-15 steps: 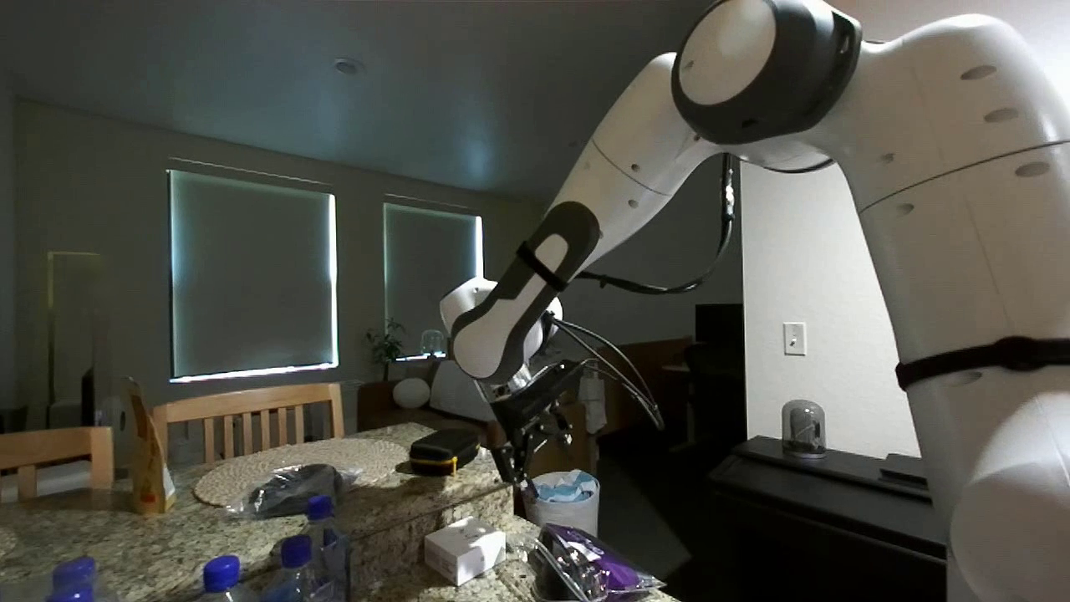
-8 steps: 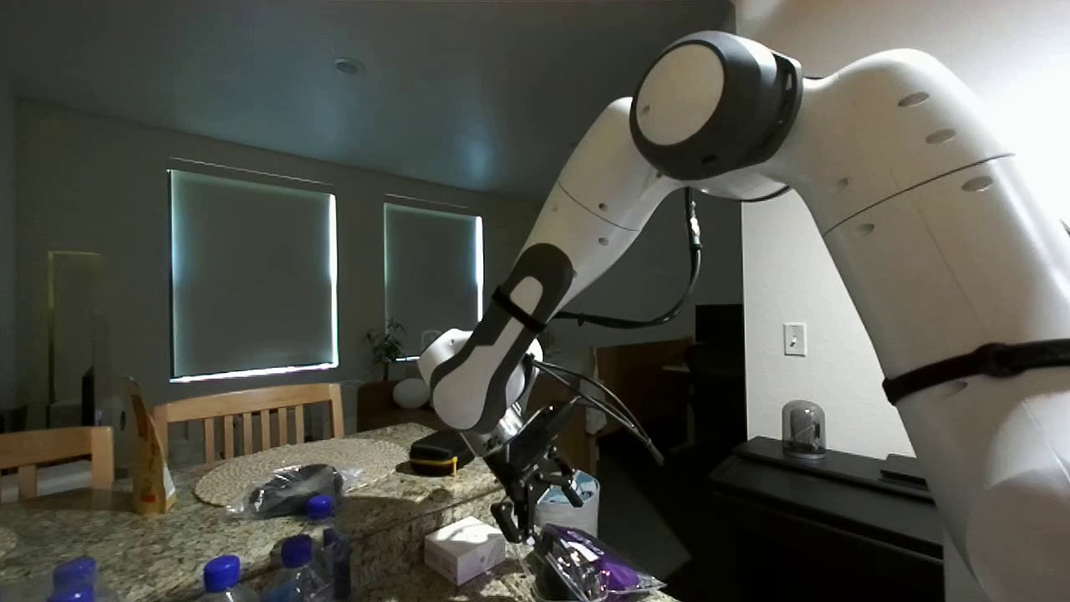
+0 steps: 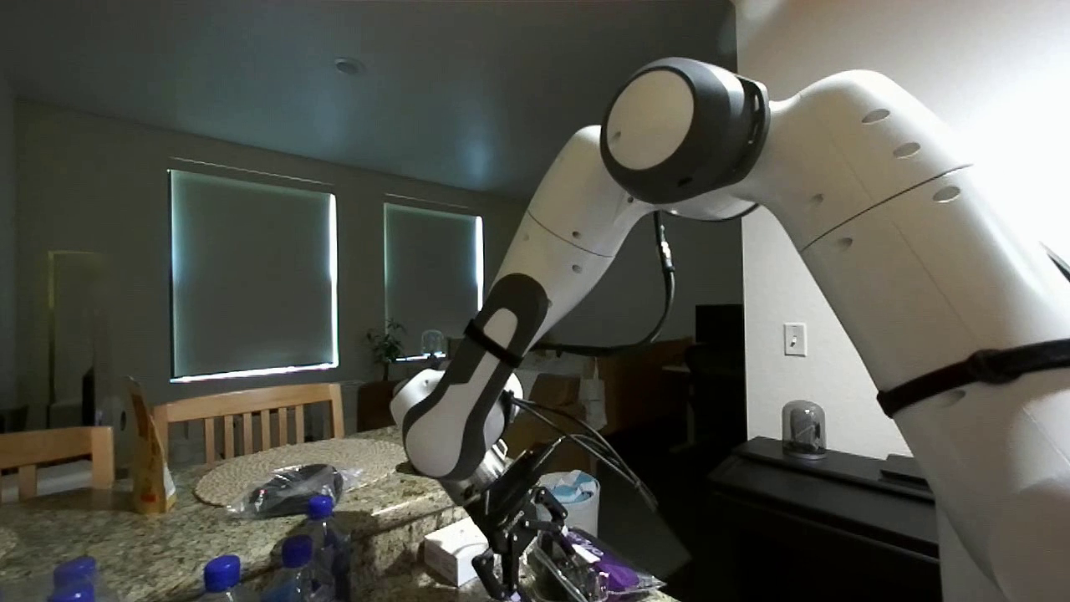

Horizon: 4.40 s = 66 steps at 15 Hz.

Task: Move the purple plastic bag up

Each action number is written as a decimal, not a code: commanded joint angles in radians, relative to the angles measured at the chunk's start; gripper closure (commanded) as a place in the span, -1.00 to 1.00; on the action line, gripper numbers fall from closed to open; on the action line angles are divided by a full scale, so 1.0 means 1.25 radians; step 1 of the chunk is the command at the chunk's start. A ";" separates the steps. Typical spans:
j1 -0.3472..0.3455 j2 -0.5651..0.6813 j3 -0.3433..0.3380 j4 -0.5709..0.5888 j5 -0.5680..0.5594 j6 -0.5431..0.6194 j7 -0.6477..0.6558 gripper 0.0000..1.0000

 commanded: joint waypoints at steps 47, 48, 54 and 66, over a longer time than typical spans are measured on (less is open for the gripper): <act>0.018 0.022 -0.012 -0.008 -0.374 -0.175 0.456 -1.00; 0.016 0.027 -0.012 0.000 -0.375 -0.186 0.454 -1.00; 0.010 0.046 0.001 0.008 -0.365 -0.230 0.401 -0.20; 0.007 0.056 0.002 0.008 -0.366 -0.222 0.342 0.93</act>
